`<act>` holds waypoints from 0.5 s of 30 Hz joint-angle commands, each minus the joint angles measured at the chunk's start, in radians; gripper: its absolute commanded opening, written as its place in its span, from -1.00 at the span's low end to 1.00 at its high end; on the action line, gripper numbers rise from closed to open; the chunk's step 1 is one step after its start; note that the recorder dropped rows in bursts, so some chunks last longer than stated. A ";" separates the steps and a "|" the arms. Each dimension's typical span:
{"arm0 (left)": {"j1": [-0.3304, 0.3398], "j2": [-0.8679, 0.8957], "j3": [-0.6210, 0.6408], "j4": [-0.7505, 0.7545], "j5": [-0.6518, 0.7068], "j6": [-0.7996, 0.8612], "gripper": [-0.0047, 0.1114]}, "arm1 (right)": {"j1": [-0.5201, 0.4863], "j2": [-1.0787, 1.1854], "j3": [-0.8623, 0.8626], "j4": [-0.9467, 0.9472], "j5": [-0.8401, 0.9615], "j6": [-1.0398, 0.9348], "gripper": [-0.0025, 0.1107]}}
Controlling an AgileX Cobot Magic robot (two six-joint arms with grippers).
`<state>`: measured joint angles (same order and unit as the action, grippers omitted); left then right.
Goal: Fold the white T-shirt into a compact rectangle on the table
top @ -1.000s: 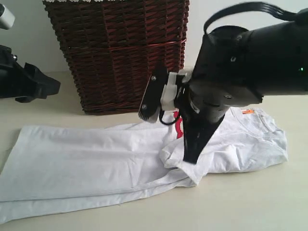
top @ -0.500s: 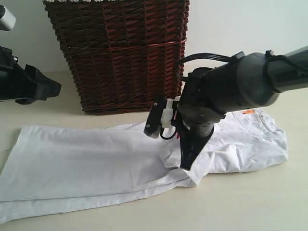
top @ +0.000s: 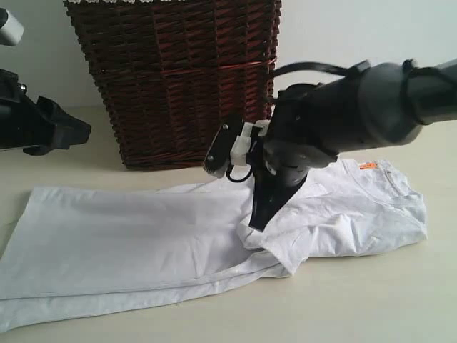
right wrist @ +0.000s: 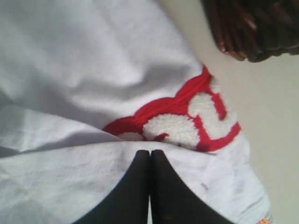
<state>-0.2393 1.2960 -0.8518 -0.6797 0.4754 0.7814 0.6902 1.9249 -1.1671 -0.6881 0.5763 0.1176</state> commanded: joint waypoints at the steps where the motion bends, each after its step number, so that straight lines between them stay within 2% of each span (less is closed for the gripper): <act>1: -0.004 -0.003 0.002 -0.010 0.007 0.004 -0.15 | -0.004 -0.102 -0.008 0.118 0.060 -0.118 -0.96; 7: -0.004 0.017 0.002 -0.010 0.028 0.004 -0.15 | -0.029 -0.072 -0.008 0.281 0.290 -0.286 -0.96; 15: -0.004 0.066 0.002 -0.010 0.072 0.004 -0.15 | -0.097 0.069 -0.008 0.327 0.287 -0.314 -0.96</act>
<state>-0.2393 1.3533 -0.8518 -0.6832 0.5391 0.7814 0.6129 1.9589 -1.1710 -0.3678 0.8605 -0.1856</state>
